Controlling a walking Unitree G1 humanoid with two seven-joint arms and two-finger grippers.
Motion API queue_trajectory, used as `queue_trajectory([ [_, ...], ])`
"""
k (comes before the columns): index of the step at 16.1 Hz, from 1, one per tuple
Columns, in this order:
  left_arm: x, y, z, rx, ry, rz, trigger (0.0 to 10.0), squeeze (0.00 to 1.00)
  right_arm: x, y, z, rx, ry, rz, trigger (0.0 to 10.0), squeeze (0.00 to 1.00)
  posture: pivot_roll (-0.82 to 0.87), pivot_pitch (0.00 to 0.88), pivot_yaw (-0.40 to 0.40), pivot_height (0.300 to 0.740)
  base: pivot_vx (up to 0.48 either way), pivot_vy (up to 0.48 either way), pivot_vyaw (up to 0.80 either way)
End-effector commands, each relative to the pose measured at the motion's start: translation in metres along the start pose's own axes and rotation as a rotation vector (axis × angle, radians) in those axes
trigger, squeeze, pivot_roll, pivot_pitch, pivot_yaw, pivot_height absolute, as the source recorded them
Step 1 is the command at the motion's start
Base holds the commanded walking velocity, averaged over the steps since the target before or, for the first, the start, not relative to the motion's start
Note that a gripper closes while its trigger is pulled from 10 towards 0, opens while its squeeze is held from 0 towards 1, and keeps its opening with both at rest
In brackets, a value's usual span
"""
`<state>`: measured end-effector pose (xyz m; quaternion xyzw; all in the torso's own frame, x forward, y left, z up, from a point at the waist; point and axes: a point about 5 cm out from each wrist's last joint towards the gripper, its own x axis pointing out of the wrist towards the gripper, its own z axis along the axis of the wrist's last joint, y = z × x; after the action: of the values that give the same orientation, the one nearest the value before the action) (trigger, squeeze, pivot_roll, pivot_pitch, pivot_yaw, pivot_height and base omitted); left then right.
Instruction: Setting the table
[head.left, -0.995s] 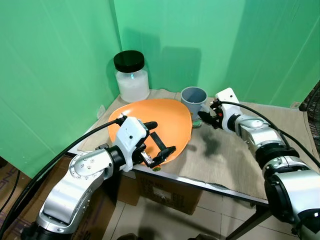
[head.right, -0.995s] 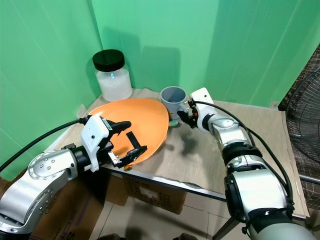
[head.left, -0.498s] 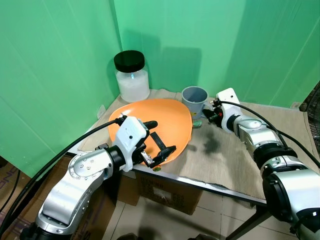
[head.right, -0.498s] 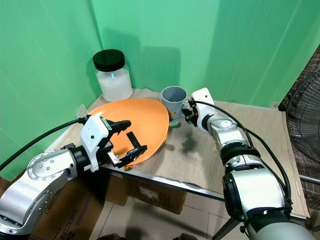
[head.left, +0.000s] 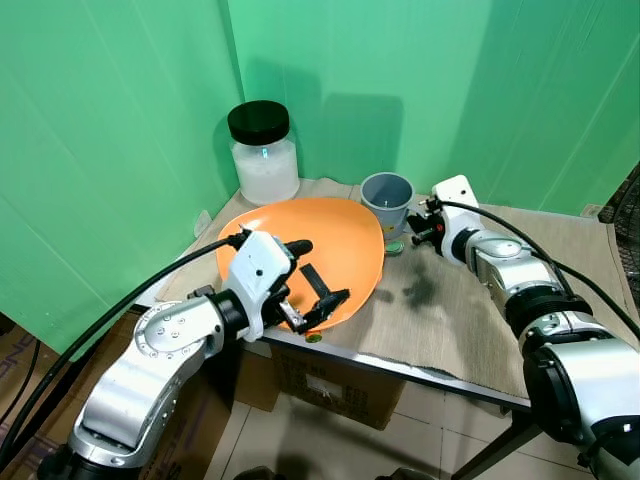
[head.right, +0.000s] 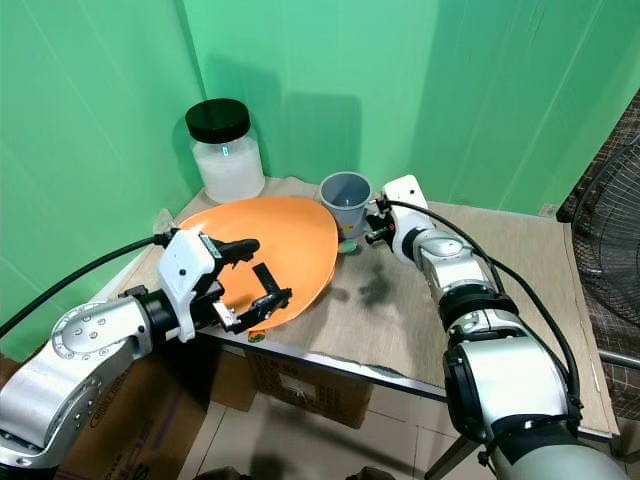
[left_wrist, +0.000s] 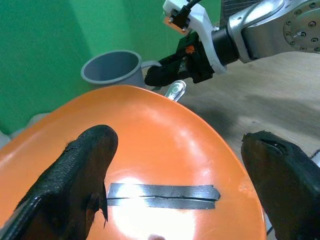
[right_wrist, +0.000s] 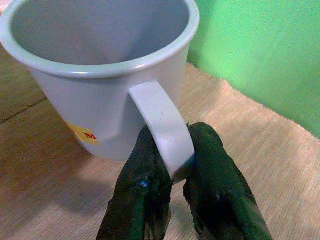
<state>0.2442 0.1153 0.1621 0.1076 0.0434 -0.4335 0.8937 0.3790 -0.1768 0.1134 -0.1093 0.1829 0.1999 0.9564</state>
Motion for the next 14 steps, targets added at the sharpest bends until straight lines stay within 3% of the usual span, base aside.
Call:
queue_trajectory([
  [1, -0.002, 0.006, 0.003, 0.021, 0.000, 0.020, 10.0, 0.00, 0.001, 0.000, 0.014, -0.017, -0.056, 0.012, 0.0, 0.00, 0.01, 0.000, 0.027, 0.740, 0.000, 0.000, 0.00],
  [4, -0.004, 0.014, 0.010, 0.039, -0.018, 0.065, 10.0, 0.00, -0.006, -0.010, 0.028, -0.045, -0.133, 0.022, 0.0, 0.00, 0.03, 0.000, 0.017, 0.740, 0.000, 0.000, 0.00],
  [5, -0.006, 0.018, 0.010, 0.048, -0.035, 0.121, 10.0, 0.00, -0.021, -0.025, 0.039, -0.021, -0.238, -0.013, 0.0, 0.00, 0.04, 0.000, 0.011, 0.740, 0.000, 0.000, 0.00],
  [6, -0.006, 0.019, 0.010, 0.056, -0.034, 0.139, 10.0, 0.00, -0.025, -0.028, 0.041, -0.015, -0.256, -0.021, 0.0, 0.00, 0.04, 0.000, 0.008, 0.740, 0.000, 0.000, 0.00],
  [7, -0.009, 0.025, 0.011, 0.051, -0.040, 0.228, 10.0, 0.00, -0.043, -0.035, 0.045, -0.028, -0.308, -0.041, 0.0, 0.00, 0.06, 0.000, -0.006, 0.740, 0.000, 0.000, 0.00],
  [10, -0.014, 0.030, 0.009, 0.034, -0.021, 0.347, 10.0, 0.00, -0.070, -0.037, 0.047, -0.025, -0.363, -0.067, 0.0, 0.00, 0.07, 0.000, -0.024, 0.740, 0.000, 0.000, 0.00],
  [11, -0.022, 0.034, 0.007, 0.010, -0.034, 0.473, 10.0, 0.00, -0.090, -0.032, 0.047, 0.026, -0.417, -0.162, 10.0, 0.00, 0.08, 0.000, -0.040, 0.740, 0.000, 0.000, 0.00],
  [13, -0.034, 0.038, 0.006, 0.024, -0.041, 0.627, 10.0, 0.00, -0.112, -0.017, 0.043, 0.077, -0.493, -0.277, 10.0, 0.00, 0.09, 0.000, -0.054, 0.740, 0.000, 0.000, 0.00],
  [14, -0.040, 0.037, 0.007, 0.040, -0.046, 0.704, 10.0, 0.00, -0.123, -0.002, 0.036, 0.097, -0.515, -0.317, 10.0, 0.00, 0.10, 0.000, -0.056, 0.740, 0.000, 0.000, -0.41],
])
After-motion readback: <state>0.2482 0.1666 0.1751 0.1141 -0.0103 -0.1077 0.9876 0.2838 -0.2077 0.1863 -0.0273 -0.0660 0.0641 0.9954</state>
